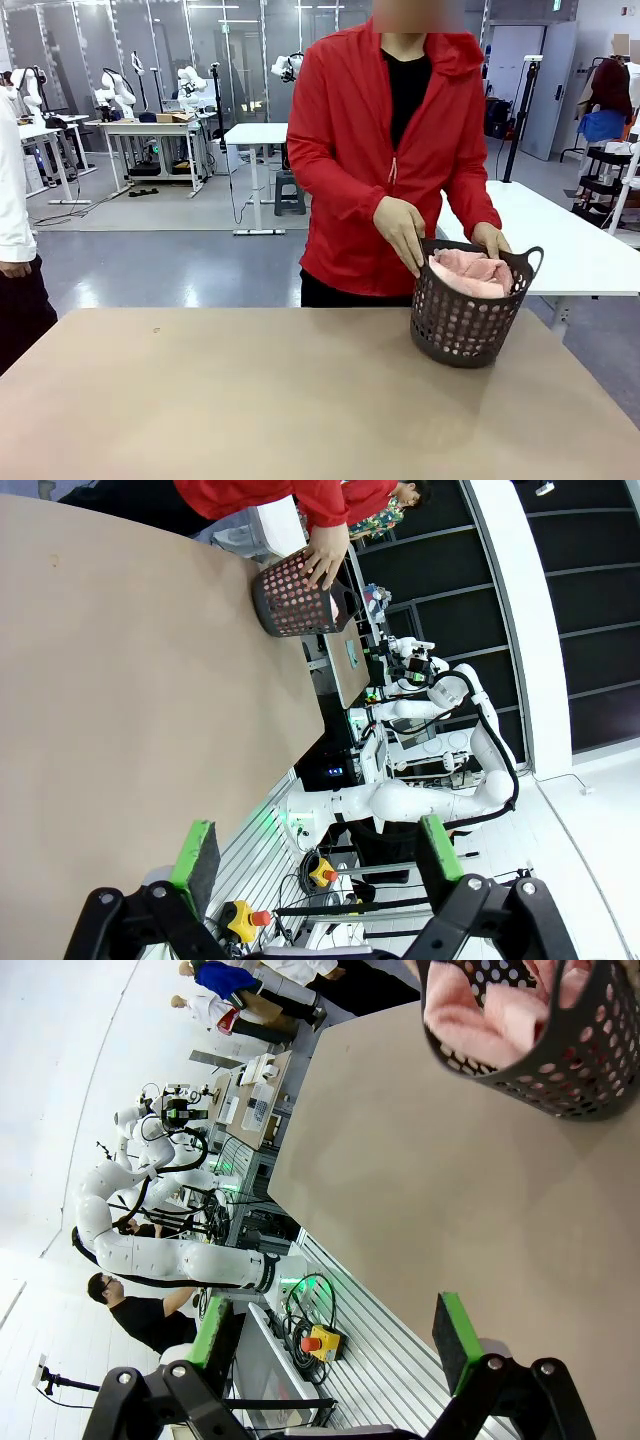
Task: Fold the towel.
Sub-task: Grab the top end of the 100 cm Hotel Towel extended by the human.
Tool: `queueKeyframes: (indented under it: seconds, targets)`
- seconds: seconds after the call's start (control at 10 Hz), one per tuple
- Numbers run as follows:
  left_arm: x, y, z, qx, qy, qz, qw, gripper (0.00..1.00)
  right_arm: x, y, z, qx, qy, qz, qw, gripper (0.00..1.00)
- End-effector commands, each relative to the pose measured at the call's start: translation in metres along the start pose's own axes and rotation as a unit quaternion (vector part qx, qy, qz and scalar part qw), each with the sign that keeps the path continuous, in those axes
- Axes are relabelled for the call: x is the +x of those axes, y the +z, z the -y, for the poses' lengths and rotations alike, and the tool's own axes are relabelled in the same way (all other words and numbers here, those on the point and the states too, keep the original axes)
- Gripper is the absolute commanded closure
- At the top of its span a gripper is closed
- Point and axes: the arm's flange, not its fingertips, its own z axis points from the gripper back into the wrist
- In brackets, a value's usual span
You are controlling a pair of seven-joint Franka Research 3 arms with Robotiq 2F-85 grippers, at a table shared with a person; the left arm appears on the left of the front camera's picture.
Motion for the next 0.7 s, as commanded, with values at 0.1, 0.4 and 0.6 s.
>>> queueKeyframes:
  seconds: [0.1,0.4,0.6]
  targets:
    - [-0.0036,-0.0003,0.0011,-0.005,-0.004,-0.004,1.000,0.00,0.0001,0.0007,-0.0006,0.006,0.011,0.001,1.000,0.00]
    - [-0.0036,-0.0003,0.0011,-0.005,-0.004,-0.004,1.000,0.00,0.0001,0.0007,-0.0006,0.006,0.011,0.001,1.000,0.00]
    - [-0.0036,-0.0003,0.0011,-0.005,-0.004,-0.004,1.000,0.00,0.0001,0.0007,-0.0006,0.006,0.011,0.001,1.000,0.00]
